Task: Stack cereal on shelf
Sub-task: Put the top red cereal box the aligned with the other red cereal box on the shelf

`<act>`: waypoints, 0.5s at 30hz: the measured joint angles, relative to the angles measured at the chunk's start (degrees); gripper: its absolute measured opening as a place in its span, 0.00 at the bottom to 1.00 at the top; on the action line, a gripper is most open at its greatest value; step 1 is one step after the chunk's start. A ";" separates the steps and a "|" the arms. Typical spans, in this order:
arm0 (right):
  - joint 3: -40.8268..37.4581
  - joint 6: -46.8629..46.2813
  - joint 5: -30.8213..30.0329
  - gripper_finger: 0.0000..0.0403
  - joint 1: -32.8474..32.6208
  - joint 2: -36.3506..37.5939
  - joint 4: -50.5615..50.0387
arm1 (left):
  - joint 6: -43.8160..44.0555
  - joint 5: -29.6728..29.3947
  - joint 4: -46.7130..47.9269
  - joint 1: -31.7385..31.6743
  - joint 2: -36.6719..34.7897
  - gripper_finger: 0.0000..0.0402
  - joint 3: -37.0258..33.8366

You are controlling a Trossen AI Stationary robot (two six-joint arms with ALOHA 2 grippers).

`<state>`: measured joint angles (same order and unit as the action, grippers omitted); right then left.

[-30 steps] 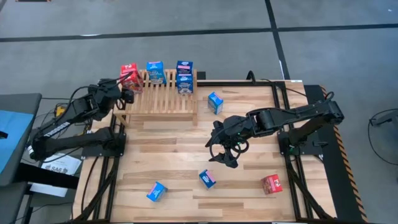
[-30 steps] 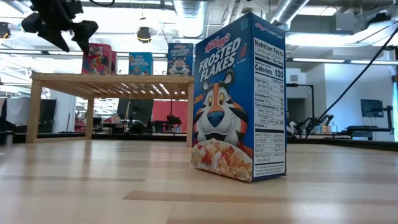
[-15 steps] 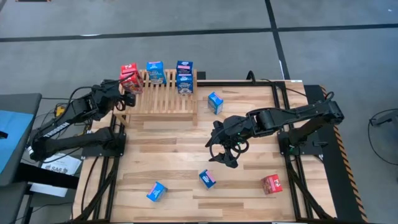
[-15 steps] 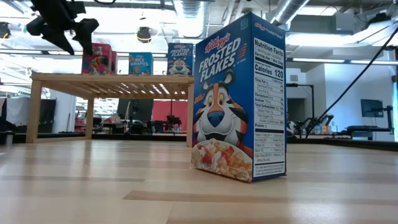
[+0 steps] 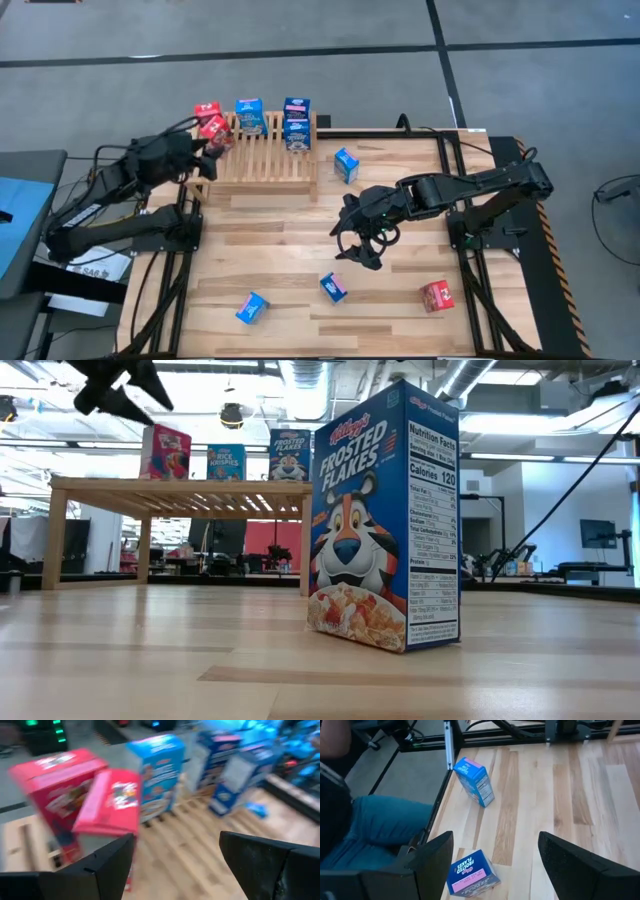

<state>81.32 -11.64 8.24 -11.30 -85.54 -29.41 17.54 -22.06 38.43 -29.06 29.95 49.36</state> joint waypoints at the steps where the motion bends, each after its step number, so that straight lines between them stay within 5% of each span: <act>1: 0.00 -0.69 -0.61 0.79 0.27 0.00 -0.04 | -0.05 0.92 -0.87 0.30 -0.08 0.71 0.00; 15: 0.00 -7.07 -0.79 0.79 6.07 0.04 -1.55 | 2.82 1.04 -1.19 1.68 0.31 0.71 0.00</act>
<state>81.32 -18.70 7.44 -5.23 -85.49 -30.96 20.36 -21.03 37.24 -27.38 30.25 49.36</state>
